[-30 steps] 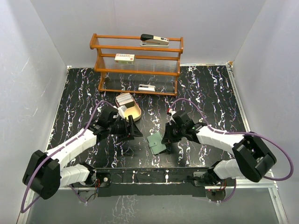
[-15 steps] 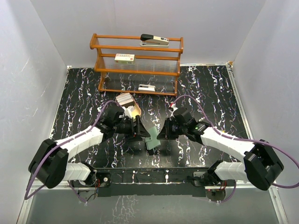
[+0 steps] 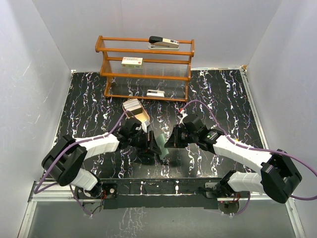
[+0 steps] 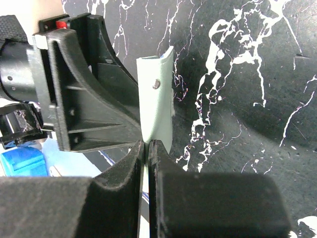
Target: Put the credit cards into the card holder
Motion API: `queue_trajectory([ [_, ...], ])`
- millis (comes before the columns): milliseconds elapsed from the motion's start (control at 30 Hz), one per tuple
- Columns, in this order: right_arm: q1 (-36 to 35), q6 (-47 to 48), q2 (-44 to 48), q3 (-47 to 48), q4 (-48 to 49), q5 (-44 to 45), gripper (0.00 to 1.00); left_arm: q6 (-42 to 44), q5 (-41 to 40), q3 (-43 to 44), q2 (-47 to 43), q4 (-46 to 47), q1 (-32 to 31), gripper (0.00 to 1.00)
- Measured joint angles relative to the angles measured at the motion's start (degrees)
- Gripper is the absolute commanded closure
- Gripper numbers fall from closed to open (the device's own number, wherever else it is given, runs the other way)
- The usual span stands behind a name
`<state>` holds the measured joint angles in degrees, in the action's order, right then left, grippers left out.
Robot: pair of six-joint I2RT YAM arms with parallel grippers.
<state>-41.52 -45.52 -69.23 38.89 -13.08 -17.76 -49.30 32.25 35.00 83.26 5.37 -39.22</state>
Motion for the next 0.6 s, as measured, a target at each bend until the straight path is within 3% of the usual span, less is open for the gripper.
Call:
queue_trajectory([
  [300,-0.61,0.66,0.00,-0.02,0.94,-0.39,1.00,4.70,-6.58,4.81,0.94,-7.23,-2.58,0.47],
  [600,-0.76,0.68,-0.02,-0.02,0.92,-0.15,1.00,3.85,-6.56,4.22,-1.07,-5.62,-2.64,0.46],
])
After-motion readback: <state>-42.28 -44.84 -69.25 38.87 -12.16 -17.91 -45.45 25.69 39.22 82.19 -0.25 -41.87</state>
